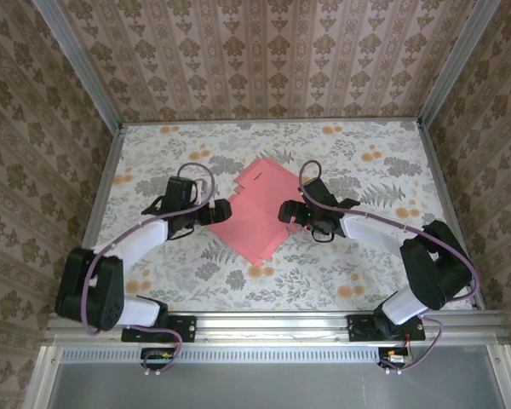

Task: Fold the paper box

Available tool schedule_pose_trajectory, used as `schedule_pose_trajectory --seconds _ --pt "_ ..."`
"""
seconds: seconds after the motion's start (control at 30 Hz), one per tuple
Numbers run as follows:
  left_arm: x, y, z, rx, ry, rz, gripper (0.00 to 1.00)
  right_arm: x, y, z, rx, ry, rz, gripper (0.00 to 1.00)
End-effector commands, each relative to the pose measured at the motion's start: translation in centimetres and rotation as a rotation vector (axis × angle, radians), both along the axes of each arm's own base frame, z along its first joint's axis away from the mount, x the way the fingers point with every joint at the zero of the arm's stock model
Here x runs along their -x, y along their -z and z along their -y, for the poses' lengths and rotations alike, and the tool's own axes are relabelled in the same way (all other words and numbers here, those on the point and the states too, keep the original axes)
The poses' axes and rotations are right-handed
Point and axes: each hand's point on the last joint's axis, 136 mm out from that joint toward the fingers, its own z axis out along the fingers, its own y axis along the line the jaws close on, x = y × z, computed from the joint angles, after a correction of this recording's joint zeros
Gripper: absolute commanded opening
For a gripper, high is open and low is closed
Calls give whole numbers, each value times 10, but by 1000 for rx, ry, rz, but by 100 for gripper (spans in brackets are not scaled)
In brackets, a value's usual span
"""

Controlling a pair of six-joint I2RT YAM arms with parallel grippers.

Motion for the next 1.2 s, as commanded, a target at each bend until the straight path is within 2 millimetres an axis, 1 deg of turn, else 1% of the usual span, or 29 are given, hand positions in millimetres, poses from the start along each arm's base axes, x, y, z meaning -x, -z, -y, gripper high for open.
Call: schedule_pose_trajectory --seconds 0.0,0.13,0.33,0.53,0.7,0.8,0.93,0.97,1.07,1.17 --pt "-14 -3 6 -45 43 12 100 -4 -2 -6 -42 15 5 100" --pt "-24 7 10 -80 69 -20 100 0 4 -3 -41 24 -5 100" --pt "-32 23 17 -120 103 -72 100 4 8 -2 -52 27 -7 100" --pt "-31 37 27 -160 153 -104 100 7 11 -1 -57 22 -8 100" --pt "-27 47 30 -216 173 -131 100 10 15 1 -64 27 -11 100" --pt "-22 50 31 -237 186 -148 100 11 17 3 -69 35 -11 100" --pt "-14 55 27 -244 174 -188 100 13 17 9 -71 49 -8 100" --pt "-4 56 37 -235 200 -196 100 13 16 12 -76 57 -6 100" --pt "11 57 41 -199 197 -219 100 13 13 20 -85 73 0 100" --pt "29 55 50 -150 196 -233 100 14 11 28 -88 85 3 100"
